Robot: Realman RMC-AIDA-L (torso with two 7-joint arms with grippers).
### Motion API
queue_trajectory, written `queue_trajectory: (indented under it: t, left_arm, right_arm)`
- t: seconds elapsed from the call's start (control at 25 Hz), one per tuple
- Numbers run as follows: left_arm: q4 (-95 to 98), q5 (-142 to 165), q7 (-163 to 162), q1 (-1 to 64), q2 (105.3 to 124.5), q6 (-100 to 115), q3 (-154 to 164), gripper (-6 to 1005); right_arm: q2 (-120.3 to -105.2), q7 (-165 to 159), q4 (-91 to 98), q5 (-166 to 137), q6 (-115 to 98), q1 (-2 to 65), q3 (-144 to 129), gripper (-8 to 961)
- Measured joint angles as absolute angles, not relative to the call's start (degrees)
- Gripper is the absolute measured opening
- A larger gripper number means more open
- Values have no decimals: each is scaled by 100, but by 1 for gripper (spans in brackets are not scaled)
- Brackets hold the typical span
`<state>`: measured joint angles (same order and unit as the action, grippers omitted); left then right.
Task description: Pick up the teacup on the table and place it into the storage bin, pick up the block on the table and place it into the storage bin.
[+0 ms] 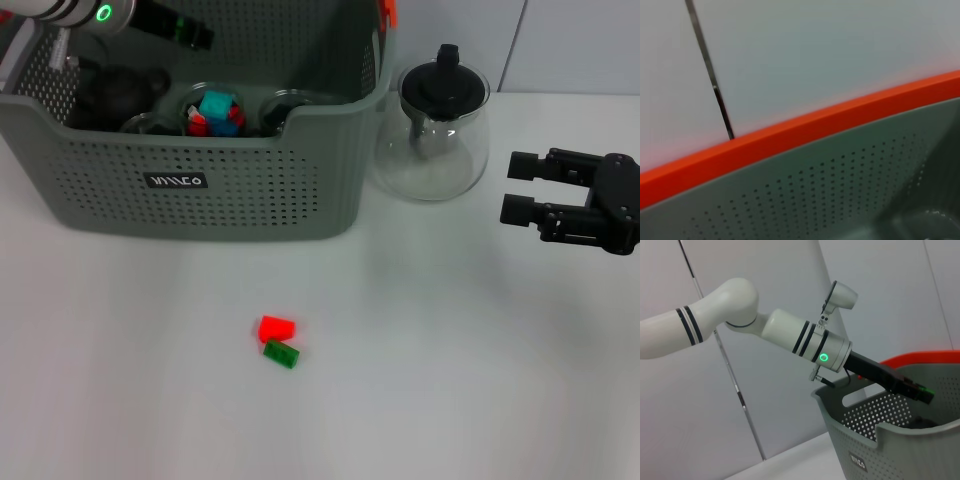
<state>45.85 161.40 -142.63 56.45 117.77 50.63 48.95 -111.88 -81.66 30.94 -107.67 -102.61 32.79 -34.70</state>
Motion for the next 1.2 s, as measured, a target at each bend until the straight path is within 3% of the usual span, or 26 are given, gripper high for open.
queue_trajectory:
  t: [0.4, 0.6, 0.84, 0.96, 1.2]
  left_arm:
    - [4809, 16188, -14382, 5587, 11806, 5163, 4929, 437]
    - [5645, 15939, -14421, 5422, 11832, 5791, 4889, 697]
    - [7484, 13259, -13694, 4567, 11852, 7692, 4656, 836]
    - [7911, 11063, -12476, 4014, 11908, 9308, 4228, 835]
    - [7999, 10235, -11528, 3565, 12028, 11061, 4139, 832]
  right_arm:
    - [-11179, -8174, 3094, -10766, -10271, 3287, -3472, 789]
    - [-11179, -8172, 3093, -10766, -10287, 3274, -3471, 789]
    - [-11170, -8119, 3098, -10766, -10301, 3245, -3468, 789]
    - [-11157, -8102, 3097, -10766, -10298, 3226, -3456, 789]
    - [-11145, -8098, 3085, -10766, -10299, 3209, -3421, 789]
